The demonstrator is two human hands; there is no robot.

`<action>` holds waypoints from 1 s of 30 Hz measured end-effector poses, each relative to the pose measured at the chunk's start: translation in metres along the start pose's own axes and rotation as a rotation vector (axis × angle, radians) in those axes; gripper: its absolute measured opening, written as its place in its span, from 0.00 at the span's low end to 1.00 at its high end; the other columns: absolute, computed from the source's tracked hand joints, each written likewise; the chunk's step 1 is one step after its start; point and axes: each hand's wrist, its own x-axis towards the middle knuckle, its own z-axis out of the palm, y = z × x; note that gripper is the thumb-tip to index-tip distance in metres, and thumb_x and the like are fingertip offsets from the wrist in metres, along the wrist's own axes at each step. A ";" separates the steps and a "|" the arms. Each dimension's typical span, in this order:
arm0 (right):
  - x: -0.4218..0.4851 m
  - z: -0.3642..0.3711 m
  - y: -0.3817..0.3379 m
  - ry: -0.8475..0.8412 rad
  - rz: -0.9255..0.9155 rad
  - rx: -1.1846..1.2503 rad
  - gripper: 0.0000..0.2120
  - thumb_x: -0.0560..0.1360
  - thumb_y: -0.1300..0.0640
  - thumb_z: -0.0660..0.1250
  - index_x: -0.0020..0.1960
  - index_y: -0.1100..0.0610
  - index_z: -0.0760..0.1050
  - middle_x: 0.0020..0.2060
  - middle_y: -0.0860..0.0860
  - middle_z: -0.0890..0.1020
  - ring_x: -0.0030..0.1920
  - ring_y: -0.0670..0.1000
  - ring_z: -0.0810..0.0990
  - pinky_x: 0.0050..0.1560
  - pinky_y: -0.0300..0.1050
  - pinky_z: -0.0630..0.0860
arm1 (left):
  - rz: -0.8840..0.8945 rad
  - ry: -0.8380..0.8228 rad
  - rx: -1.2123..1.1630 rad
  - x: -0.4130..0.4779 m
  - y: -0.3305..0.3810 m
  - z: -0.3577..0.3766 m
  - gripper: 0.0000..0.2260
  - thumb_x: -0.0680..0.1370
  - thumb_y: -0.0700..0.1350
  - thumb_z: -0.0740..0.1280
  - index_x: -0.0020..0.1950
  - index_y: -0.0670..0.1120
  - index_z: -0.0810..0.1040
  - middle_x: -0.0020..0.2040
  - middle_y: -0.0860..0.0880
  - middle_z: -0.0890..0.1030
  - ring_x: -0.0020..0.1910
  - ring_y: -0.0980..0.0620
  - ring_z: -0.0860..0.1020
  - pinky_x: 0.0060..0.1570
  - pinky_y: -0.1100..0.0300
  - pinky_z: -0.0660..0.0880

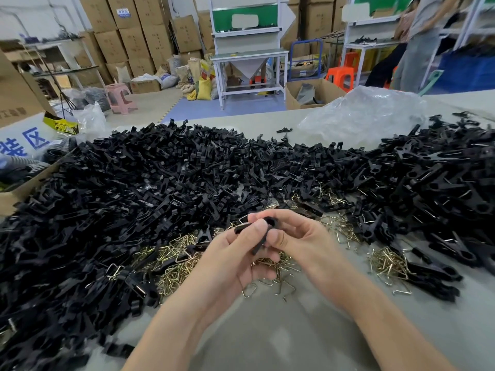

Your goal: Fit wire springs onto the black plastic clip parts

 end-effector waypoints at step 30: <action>0.000 0.005 0.004 0.100 -0.120 -0.257 0.17 0.79 0.59 0.70 0.61 0.39 0.80 0.52 0.46 0.85 0.38 0.44 0.80 0.43 0.40 0.79 | 0.150 0.214 0.113 0.005 -0.014 0.004 0.10 0.73 0.47 0.72 0.52 0.45 0.85 0.45 0.40 0.85 0.33 0.51 0.80 0.29 0.63 0.75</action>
